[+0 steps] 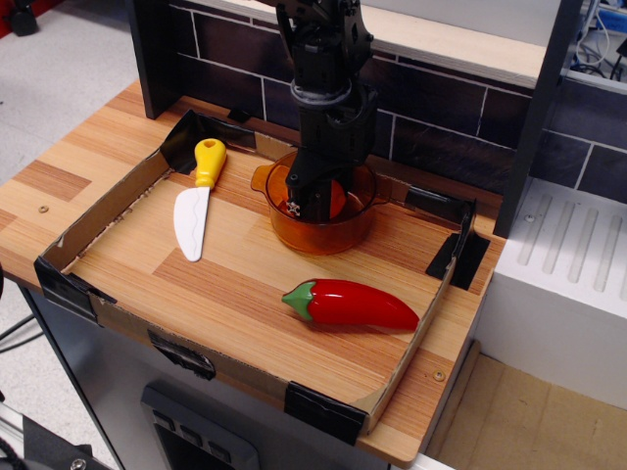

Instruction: Take carrot out of pot

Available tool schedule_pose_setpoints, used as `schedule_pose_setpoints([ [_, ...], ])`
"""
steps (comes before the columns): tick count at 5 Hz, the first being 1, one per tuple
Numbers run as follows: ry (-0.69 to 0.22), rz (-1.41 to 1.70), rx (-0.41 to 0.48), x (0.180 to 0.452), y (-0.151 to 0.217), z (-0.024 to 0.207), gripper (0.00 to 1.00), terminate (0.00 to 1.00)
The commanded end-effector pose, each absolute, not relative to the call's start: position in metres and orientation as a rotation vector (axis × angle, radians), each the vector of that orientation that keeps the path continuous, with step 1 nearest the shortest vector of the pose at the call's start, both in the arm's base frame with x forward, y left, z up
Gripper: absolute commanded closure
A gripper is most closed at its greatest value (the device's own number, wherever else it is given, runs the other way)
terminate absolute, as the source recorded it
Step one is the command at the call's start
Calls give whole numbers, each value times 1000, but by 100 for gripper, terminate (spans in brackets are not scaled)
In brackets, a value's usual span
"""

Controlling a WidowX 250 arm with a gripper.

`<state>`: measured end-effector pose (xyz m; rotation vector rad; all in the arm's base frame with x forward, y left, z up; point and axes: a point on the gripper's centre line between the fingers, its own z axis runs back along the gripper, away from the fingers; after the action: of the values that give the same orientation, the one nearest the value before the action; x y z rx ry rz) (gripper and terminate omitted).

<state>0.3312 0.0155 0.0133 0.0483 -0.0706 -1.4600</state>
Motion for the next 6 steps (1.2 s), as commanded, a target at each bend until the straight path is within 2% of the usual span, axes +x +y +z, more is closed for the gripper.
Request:
schedule_pose_setpoints([
  [1,-155,-1438,98,326,21,46,100,0],
  [2,-248,-1369,143,325,21,80,100,0],
  [3,-321,-1310,139,321,26,113,100,0],
  [4,-301,-1313,117,298,37,119,100,0],
  [6,-205,-1366,117,247,63,97,100,0],
])
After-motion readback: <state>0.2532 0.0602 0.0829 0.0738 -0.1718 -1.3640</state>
